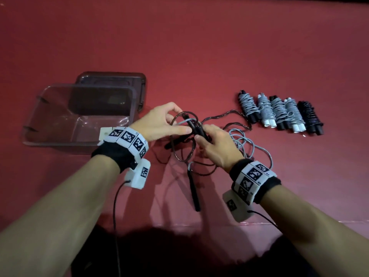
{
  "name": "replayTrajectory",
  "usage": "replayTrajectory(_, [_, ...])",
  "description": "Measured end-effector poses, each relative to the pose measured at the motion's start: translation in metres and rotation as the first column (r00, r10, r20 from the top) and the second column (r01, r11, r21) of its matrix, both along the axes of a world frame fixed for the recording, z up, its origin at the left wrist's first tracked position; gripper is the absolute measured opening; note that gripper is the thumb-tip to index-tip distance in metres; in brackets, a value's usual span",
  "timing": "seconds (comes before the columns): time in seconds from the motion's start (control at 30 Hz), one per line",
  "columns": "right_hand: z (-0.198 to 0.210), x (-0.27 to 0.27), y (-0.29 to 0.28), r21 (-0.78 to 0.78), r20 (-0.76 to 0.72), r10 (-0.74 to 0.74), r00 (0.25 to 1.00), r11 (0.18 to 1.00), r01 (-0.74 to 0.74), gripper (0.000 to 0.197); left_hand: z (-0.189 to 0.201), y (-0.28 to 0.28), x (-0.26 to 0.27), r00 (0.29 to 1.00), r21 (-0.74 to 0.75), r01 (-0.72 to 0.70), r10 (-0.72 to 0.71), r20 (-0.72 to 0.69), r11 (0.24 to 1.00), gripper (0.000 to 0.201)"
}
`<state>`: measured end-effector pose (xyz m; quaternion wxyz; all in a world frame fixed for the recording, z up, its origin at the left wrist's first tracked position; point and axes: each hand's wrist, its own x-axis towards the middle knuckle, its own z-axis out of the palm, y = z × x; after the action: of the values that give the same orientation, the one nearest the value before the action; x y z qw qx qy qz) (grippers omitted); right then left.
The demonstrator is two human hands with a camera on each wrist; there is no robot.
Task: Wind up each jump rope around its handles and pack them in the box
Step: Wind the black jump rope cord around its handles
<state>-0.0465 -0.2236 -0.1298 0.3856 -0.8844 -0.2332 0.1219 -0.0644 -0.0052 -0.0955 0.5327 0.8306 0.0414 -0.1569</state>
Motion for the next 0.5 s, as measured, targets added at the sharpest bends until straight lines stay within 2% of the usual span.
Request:
replayTrajectory(0.07, [-0.001,0.001,-0.006,-0.043,0.002,0.02,1.0,0.999,-0.02,0.02,0.002,0.001,-0.001,0.999,0.114,-0.015,0.011,0.034,0.993,0.04])
replayTrajectory(0.13, [-0.002,0.0,-0.01,-0.126,-0.004,0.065,0.998,0.99,-0.065,0.008,0.004,0.002,0.0,0.981,0.069,-0.179,0.173,0.086,0.981,0.048])
replayTrajectory(0.17, [-0.006,0.0,-0.013,-0.167,-0.02,0.09,0.996,0.982,-0.092,0.006,0.004,0.004,0.004,0.953,-0.017,-0.29,0.29,0.092,0.957,0.055])
replayTrajectory(0.2, [-0.009,0.0,-0.016,-0.182,-0.039,0.105,0.994,0.977,-0.111,0.006,0.003,0.005,0.008,0.91,-0.137,-0.388,0.402,0.103,0.912,0.051])
replayTrajectory(0.23, [-0.013,-0.002,-0.019,-0.16,-0.049,0.122,0.991,0.979,-0.128,0.007,0.0,0.005,0.013,0.859,-0.205,-0.472,0.499,0.112,0.858,0.039])
replayTrajectory(0.27, [-0.015,-0.004,-0.022,-0.118,-0.027,0.138,0.99,0.983,-0.14,0.012,-0.006,0.009,0.019,0.809,-0.208,-0.549,0.577,0.109,0.81,0.025])
replayTrajectory(0.33, [-0.017,-0.008,-0.025,-0.068,0.097,0.15,0.984,0.987,-0.144,0.028,-0.014,0.015,0.028,0.722,-0.071,-0.681,0.685,0.098,0.728,0.017])
replayTrajectory(0.37, [-0.015,-0.009,-0.025,-0.06,0.182,0.141,0.973,0.989,-0.132,0.031,-0.017,0.015,0.029,0.717,0.011,-0.695,0.692,0.088,0.719,0.016])
replayTrajectory(0.4, [-0.011,-0.009,-0.023,-0.053,0.266,0.118,0.957,0.993,-0.108,0.031,-0.019,0.015,0.029,0.748,0.108,-0.663,0.661,0.058,0.741,0.024])
replayTrajectory(0.47, [-0.001,-0.006,-0.018,-0.023,0.36,0.062,0.931,0.998,-0.058,0.026,-0.015,0.001,0.026,0.867,0.311,-0.472,0.498,-0.008,0.825,0.047])
replayTrajectory(0.5, [0.007,-0.003,-0.014,0.023,0.333,0.036,0.942,0.999,-0.046,0.023,-0.011,-0.009,0.024,0.911,0.364,-0.384,0.412,0.001,0.849,0.049])
